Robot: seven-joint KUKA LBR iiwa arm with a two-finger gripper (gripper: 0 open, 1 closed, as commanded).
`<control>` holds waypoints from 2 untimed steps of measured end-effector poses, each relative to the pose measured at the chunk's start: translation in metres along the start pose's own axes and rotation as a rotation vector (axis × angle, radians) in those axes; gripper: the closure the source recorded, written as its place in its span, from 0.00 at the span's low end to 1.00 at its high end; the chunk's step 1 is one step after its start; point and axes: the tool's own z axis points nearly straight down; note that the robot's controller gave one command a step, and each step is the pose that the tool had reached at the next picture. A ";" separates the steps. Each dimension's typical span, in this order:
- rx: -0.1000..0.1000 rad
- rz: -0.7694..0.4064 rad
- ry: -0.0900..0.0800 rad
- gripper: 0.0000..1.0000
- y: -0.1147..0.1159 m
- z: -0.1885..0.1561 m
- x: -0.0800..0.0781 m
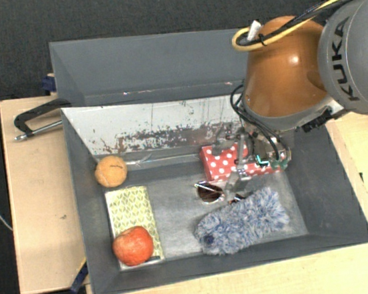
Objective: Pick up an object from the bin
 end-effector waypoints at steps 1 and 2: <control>-0.001 0.002 -0.009 0.00 0.000 -0.004 -0.002; 0.001 -0.156 -0.007 0.00 -0.005 0.067 -0.014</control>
Offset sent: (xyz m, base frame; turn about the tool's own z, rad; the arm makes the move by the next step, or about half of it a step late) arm 0.0340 -0.0157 -0.1466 -0.1953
